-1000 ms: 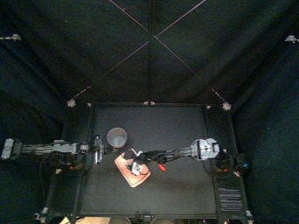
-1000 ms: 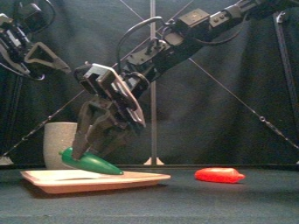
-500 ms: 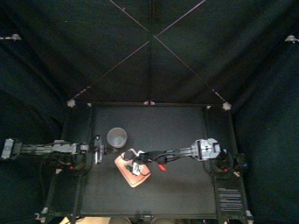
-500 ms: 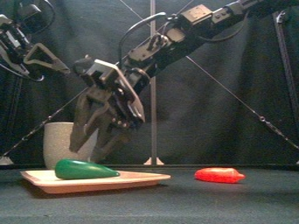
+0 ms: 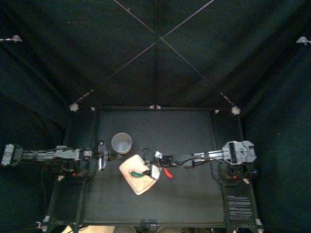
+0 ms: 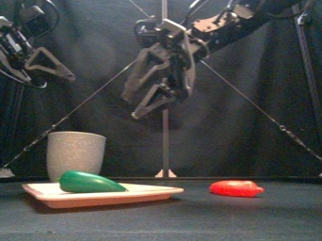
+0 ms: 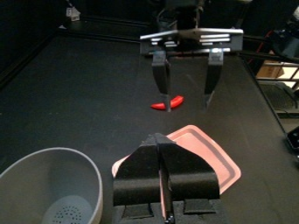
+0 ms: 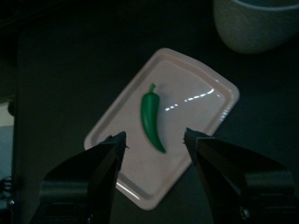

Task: Pick the green pepper then place it on the pink plate
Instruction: Drop green pepper on the pink plate and return to neutral

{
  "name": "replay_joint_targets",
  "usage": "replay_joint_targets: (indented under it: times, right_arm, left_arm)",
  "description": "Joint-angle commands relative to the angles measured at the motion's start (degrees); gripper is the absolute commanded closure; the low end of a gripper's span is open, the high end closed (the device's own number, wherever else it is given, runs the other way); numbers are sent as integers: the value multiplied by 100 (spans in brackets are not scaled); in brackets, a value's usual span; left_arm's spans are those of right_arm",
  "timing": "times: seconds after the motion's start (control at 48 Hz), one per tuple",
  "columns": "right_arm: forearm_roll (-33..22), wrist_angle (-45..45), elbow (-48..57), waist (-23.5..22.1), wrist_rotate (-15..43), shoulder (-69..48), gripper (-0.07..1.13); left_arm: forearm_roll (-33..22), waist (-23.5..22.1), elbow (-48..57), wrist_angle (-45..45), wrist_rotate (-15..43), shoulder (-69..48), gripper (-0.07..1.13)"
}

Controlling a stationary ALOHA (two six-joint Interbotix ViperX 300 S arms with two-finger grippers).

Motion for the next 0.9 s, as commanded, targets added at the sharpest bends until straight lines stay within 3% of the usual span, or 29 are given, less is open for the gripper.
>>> replay_joint_targets:
  times: [0.021, 0.438, 0.896]
  right_arm:
    - [-62, -694, 492, 44, -53, -642, 15]
    - [-1143, -3463, 2268, 185, -44, -1775, 15]
    - [-1397, -3788, 2681, 167, -44, -2092, 15]
  left_arm:
    - [-18, 18, -79, -35, 9, 18, 100]
    - [9, 26, -123, -387, 18, 0, 100]
    - [70, 26, -70, -606, 0, 0, 100]
